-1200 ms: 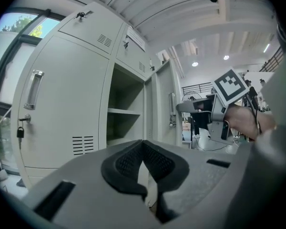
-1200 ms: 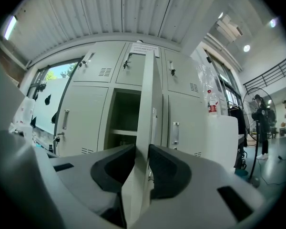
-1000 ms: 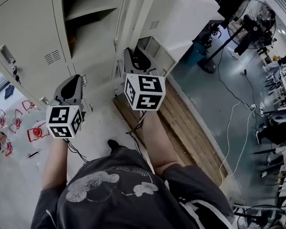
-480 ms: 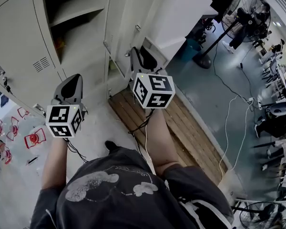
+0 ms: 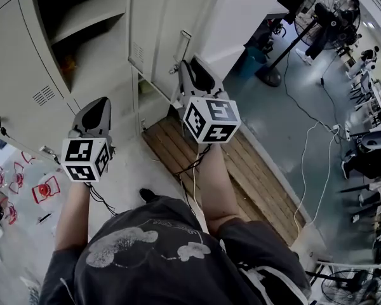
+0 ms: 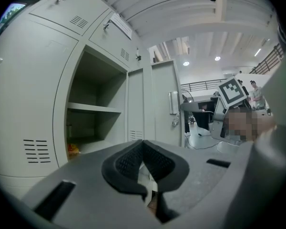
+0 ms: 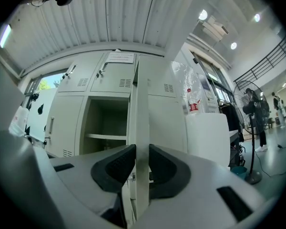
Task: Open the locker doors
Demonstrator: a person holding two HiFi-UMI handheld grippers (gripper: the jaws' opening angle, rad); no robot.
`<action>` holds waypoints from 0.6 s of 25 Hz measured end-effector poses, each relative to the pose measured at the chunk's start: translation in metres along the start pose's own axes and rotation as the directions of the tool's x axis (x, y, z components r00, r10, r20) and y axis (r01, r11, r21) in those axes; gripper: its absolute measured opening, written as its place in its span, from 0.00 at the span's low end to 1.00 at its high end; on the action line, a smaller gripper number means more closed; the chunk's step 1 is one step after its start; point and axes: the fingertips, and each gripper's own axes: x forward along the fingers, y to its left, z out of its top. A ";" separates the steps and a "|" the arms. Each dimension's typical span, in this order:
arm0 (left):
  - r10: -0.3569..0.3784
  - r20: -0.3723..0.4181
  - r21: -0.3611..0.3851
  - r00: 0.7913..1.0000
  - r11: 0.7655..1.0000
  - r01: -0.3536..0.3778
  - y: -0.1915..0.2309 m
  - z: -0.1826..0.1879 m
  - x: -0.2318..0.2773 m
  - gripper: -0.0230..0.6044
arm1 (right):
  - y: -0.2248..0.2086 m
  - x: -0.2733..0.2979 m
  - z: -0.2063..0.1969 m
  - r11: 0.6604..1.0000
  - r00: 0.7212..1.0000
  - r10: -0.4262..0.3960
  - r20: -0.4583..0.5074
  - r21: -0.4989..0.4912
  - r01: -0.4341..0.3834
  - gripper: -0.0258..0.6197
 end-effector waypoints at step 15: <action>-0.017 0.009 -0.015 1.000 1.000 0.017 -0.017 0.001 0.017 0.05 | -0.013 0.002 -0.002 0.995 0.999 -0.026 0.025 -0.099 0.028 0.20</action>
